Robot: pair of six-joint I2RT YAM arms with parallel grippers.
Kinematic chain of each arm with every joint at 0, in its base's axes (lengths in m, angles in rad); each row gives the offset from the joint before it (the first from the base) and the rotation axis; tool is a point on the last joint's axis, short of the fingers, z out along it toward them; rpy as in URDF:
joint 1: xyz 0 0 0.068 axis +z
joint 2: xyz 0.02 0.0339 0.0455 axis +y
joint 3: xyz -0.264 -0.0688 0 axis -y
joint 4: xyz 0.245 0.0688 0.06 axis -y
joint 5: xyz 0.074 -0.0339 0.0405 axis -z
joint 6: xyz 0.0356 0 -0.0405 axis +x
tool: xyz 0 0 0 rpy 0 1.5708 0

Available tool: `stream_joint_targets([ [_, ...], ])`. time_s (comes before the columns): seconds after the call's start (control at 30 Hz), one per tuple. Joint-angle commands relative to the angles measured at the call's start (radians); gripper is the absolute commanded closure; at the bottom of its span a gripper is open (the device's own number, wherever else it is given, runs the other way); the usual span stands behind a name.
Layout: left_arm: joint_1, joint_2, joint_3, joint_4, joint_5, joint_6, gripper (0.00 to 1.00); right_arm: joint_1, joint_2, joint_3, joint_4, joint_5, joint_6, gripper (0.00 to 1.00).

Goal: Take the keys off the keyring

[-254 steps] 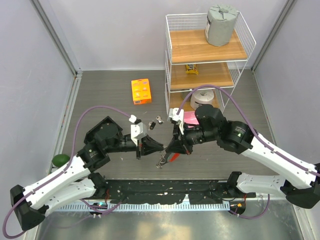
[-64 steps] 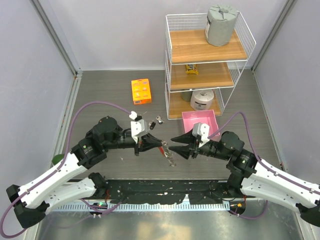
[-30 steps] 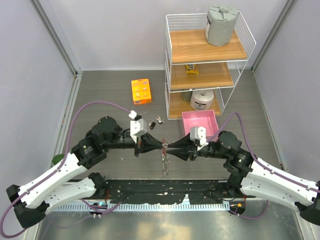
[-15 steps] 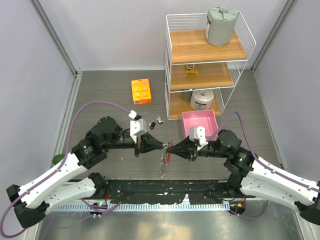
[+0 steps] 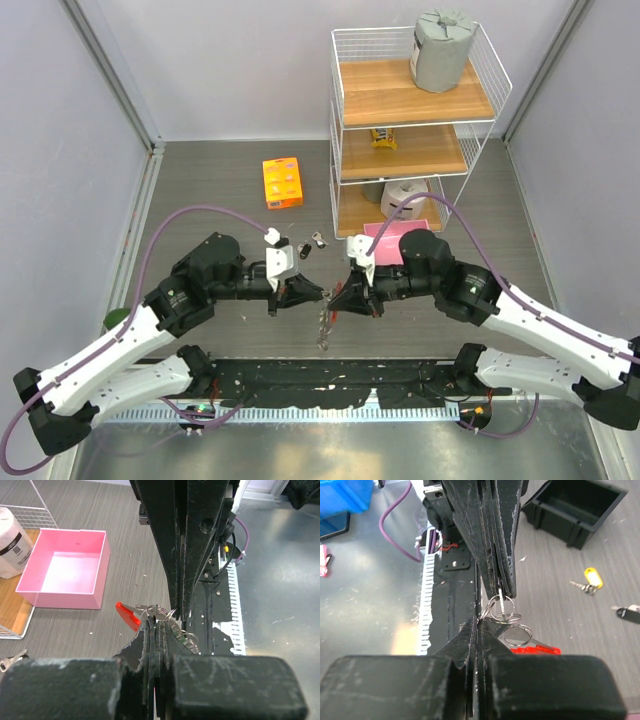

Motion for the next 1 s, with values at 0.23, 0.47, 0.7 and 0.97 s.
stream_joint_targets([
  [0.23, -0.021, 0.016, 0.057, -0.063, 0.021, 0.204, 1.0, -0.001, 0.119, 0.18, -0.15, -0.07, 0.191, 0.95],
  [0.47, -0.06, 0.007, 0.042, -0.061, 0.002, 0.27, 1.0, -0.027, 0.229, 0.209, -0.147, -0.12, 0.33, 0.95],
  [0.7, -0.081, -0.01, 0.016, -0.034, 0.021, 0.311, 1.0, -0.07, 0.26, 0.174, -0.038, -0.186, 0.481, 0.95],
  [0.97, -0.092, -0.019, -0.042, 0.058, -0.004, 0.232, 1.0, -0.09, 0.17, 0.111, 0.061, -0.208, 0.391, 0.55],
])
